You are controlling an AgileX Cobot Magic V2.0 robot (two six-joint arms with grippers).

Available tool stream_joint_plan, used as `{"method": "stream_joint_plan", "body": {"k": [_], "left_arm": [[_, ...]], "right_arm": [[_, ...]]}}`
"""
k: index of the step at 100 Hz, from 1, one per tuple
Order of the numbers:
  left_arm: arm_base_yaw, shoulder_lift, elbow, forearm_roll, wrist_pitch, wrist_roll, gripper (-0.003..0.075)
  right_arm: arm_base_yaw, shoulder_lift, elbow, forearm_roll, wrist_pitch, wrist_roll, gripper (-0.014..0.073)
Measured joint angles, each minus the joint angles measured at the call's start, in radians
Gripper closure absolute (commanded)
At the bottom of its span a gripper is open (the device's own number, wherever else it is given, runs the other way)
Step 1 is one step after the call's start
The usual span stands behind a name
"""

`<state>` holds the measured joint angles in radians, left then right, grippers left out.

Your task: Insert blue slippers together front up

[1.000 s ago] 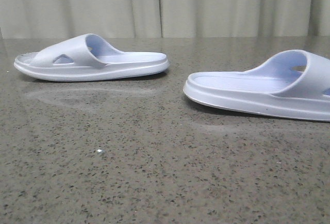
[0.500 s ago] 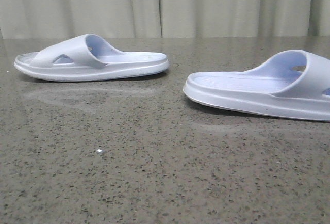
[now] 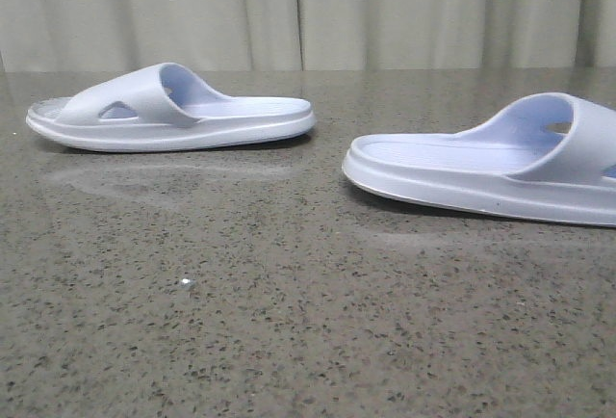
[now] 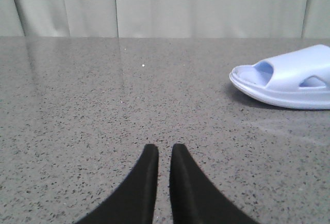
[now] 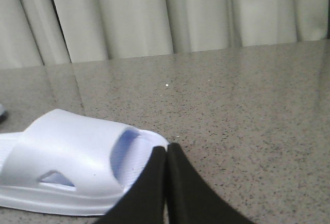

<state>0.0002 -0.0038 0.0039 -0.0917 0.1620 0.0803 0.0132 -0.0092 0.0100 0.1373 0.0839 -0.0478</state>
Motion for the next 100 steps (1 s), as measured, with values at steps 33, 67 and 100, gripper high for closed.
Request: {"method": "stream_joint_plan", "body": {"k": [33,67,100], "left_arm": [[0.000,0.000,0.000,-0.339,-0.086,0.000,0.0705],[0.000,0.029,-0.111,-0.509,-0.055,0.000,0.0705],[0.000,0.440,-0.424,-0.218,0.183,0.000,0.0705]], "right_arm": [[0.000,0.000,0.000,0.298,-0.017,0.003,0.0683],[0.000,0.042,-0.119,0.362,0.119,0.003,0.0671],[0.000,0.516,-0.414,0.202,0.346,0.003,0.0672]]}}
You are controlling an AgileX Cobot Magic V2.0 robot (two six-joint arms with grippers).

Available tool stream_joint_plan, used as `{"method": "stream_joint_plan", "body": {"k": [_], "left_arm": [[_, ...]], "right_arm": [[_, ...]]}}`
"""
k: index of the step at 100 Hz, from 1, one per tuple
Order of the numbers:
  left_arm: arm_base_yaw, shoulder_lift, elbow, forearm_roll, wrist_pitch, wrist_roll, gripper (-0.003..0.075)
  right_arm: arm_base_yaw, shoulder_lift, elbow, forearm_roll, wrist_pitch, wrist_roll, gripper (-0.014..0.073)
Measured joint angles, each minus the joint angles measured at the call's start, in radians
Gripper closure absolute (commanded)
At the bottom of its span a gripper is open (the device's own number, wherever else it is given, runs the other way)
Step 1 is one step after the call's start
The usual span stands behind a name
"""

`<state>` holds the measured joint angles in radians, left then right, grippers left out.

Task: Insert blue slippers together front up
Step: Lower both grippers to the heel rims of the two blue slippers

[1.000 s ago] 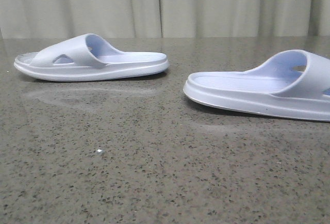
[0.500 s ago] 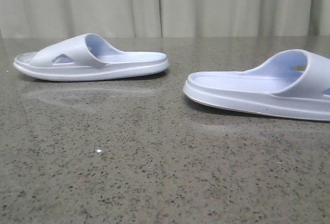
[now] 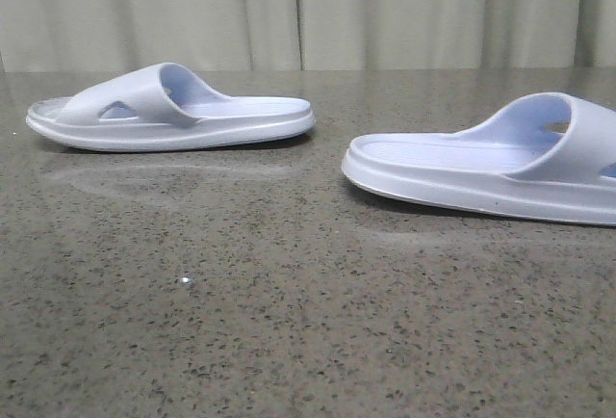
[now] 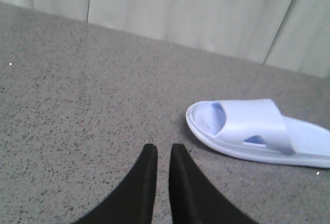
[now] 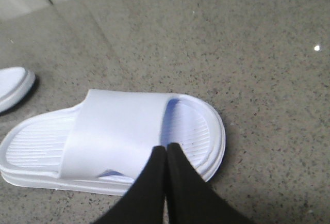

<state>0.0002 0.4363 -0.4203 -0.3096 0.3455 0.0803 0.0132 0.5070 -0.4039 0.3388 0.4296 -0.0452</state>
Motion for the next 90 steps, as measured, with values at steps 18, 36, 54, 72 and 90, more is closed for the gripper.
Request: {"method": "stream_joint_plan", "body": {"k": [18,36,54,72,90], "left_arm": [[0.000,0.123,-0.058,0.028,0.057,0.000,0.0703],[0.000,0.181,-0.064,0.031,0.062,0.012,0.0629],[0.000,0.228,-0.064,0.027,0.061,0.024,0.0456],[0.000,0.274,-0.064,0.005,0.057,0.026,0.0386],[0.000,0.326,-0.064,-0.007,0.057,0.028,0.0386]], "right_arm": [[0.000,0.167,-0.116,-0.044,0.105,-0.005,0.0668],[0.000,0.219,-0.187,-0.082,0.178,-0.021,0.0517],[0.000,0.223,-0.208,-0.123,0.189,-0.022,0.0330],[-0.006,0.251,-0.210,-0.152,0.191,-0.022,0.0325],[-0.085,0.330,-0.210,-0.143,0.193,-0.024,0.0325]]}}
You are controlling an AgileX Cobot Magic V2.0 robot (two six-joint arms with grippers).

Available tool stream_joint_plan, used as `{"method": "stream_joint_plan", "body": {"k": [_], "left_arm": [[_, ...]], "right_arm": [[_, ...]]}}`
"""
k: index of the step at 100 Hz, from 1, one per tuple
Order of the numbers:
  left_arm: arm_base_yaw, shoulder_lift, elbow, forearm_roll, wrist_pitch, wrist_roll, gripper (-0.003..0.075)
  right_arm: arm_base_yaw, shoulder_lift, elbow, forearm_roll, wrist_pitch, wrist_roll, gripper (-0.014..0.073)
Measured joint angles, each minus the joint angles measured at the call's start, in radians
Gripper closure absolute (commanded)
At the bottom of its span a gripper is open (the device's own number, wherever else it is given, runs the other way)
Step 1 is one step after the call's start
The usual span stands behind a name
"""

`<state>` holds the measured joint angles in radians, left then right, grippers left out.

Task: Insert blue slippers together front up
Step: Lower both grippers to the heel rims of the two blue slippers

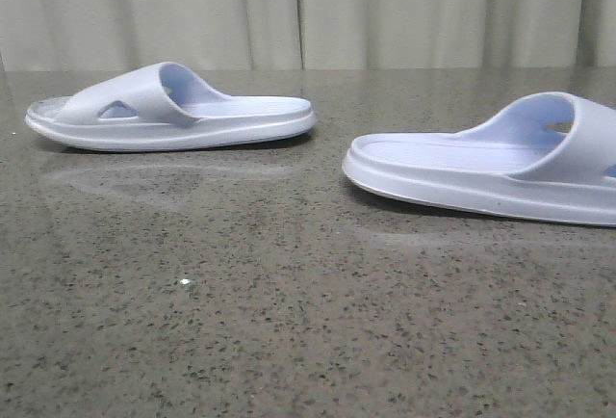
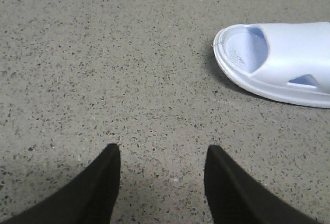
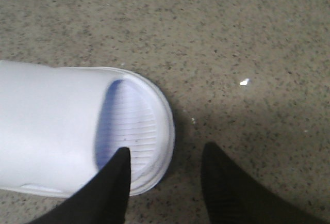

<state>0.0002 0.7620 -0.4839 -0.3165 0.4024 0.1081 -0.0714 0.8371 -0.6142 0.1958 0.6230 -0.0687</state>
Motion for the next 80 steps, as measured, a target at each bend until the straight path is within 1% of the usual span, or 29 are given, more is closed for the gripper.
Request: {"method": "stream_joint_plan", "body": {"k": [11,25,39,54,62,80], "left_arm": [[0.000,0.019,0.000,-0.005,0.000,0.000,0.0386],[0.000,0.032,0.000,-0.006,0.000,0.000,0.0386],[0.000,0.049,-0.009,-0.007,0.000,0.014,0.0386],[0.000,0.069,-0.030,-0.015,0.002,0.040,0.0386],[0.000,0.077,-0.041,-0.017,0.006,0.044,0.0386],[0.000,0.108,-0.055,-0.017,0.006,0.053,0.0389]], "right_arm": [[-0.058,0.032,0.000,0.029,-0.005,-0.021,0.0325],[-0.117,0.087,0.000,0.157,-0.001,-0.140,0.0325],[-0.204,0.181,-0.008,0.336,0.039,-0.306,0.0325],[-0.329,0.287,-0.034,0.619,0.140,-0.548,0.0325],[-0.387,0.338,-0.036,0.720,0.186,-0.628,0.0325],[-0.404,0.421,-0.036,0.779,0.229,-0.699,0.0326]]}}
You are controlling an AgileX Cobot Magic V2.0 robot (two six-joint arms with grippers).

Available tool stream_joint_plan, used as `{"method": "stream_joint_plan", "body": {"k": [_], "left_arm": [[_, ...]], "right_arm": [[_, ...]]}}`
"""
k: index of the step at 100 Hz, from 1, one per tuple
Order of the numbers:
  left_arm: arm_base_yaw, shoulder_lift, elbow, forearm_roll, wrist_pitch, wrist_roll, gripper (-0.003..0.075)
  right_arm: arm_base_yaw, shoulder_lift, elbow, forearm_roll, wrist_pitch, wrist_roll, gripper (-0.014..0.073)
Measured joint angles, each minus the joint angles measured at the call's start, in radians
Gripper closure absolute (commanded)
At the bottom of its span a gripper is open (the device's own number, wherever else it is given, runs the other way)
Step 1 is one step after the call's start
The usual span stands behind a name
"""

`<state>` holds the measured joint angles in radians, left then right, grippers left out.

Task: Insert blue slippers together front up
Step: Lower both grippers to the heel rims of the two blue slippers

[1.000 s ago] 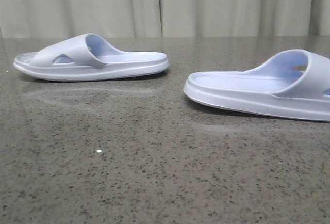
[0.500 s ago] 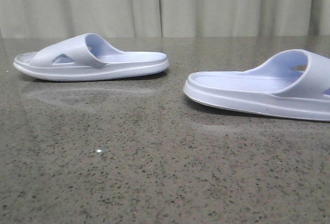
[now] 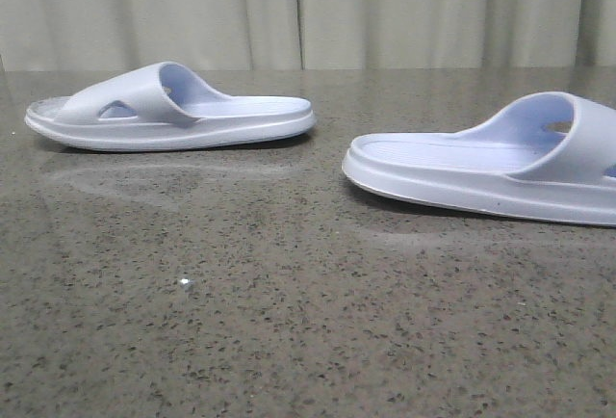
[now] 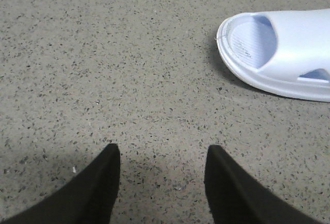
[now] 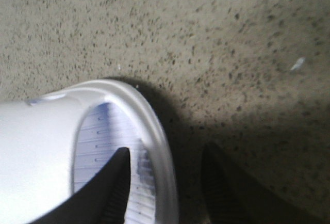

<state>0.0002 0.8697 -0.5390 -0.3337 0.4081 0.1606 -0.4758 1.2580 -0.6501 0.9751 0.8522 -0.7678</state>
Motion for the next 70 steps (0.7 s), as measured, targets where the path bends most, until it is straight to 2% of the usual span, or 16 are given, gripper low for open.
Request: {"method": "stream_joint_plan", "body": {"k": [13,18,39,70], "left_arm": [[0.000,0.031,-0.006,-0.010,0.002,0.000,0.0389],[0.000,0.046,-0.006,-0.017,0.002,0.000,0.0389],[0.000,0.101,-0.025,-0.070,0.007,0.045,0.0389],[0.000,0.265,-0.164,-0.273,0.053,0.256,0.0389]], "right_arm": [[0.000,0.031,-0.007,0.037,0.028,-0.032,0.0331],[-0.001,0.037,-0.007,0.046,0.036,-0.043,0.0361],[-0.001,0.044,-0.007,0.048,0.056,-0.054,0.0695],[-0.001,0.044,-0.007,0.051,0.067,-0.054,0.0701]]}}
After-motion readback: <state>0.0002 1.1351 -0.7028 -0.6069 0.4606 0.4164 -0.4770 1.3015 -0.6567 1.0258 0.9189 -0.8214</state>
